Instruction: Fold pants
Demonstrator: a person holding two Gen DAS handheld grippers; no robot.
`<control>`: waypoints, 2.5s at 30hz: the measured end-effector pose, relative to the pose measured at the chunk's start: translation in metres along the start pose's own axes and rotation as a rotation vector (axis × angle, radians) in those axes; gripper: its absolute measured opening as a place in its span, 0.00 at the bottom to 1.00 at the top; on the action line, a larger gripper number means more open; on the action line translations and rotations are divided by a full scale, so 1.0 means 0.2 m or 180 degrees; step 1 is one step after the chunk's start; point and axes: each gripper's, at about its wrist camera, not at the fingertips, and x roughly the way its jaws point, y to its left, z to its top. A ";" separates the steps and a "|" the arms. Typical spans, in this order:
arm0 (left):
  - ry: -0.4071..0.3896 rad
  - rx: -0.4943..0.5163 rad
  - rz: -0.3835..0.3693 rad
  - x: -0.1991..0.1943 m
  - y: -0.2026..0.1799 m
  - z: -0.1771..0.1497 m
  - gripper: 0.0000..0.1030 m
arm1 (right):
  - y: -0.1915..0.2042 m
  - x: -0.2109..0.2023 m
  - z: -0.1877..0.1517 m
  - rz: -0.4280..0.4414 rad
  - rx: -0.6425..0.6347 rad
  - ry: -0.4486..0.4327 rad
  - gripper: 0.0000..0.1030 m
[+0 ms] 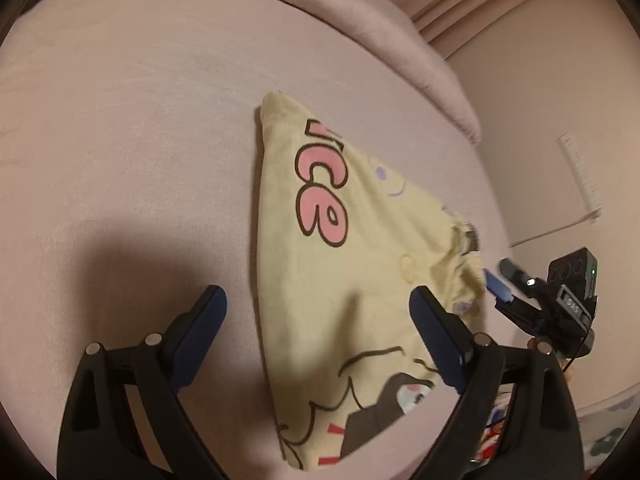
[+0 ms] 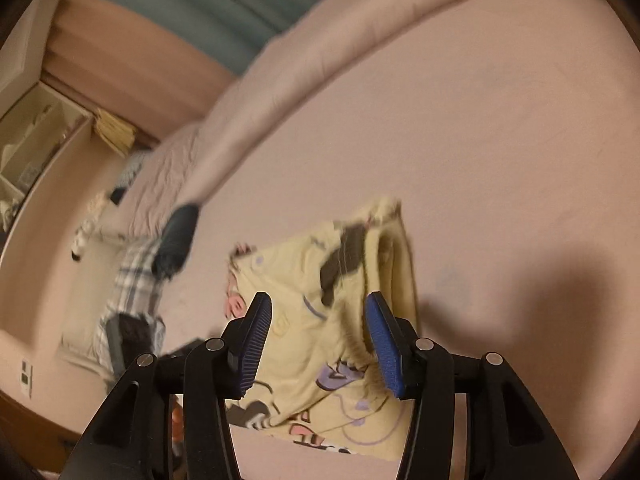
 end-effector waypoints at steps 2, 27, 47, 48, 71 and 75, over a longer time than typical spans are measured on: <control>0.0028 0.0053 0.0103 0.02 -0.02 -0.01 0.90 | -0.08 0.10 -0.03 -0.0249 0.0103 0.0160 0.50; 0.0117 0.0515 0.0091 0.12 -0.11 -0.02 0.74 | -0.13 0.17 -0.04 -0.0176 -0.0143 0.0519 0.58; -0.0280 0.0861 0.0088 -0.10 -0.20 0.02 0.15 | 0.34 0.14 -0.01 -0.0427 -0.1078 0.0066 0.24; -0.0311 0.0883 0.0096 -0.11 -0.21 0.03 0.15 | 0.36 0.14 -0.01 -0.0403 -0.1101 0.0036 0.24; -0.0808 0.1226 0.0228 0.08 -0.35 0.88 0.15 | 0.53 0.40 0.73 -0.0353 -0.1276 -0.0697 0.24; -0.0718 0.1199 0.0287 0.25 -0.30 0.94 0.15 | 0.44 0.51 0.80 -0.0427 -0.1248 -0.0647 0.24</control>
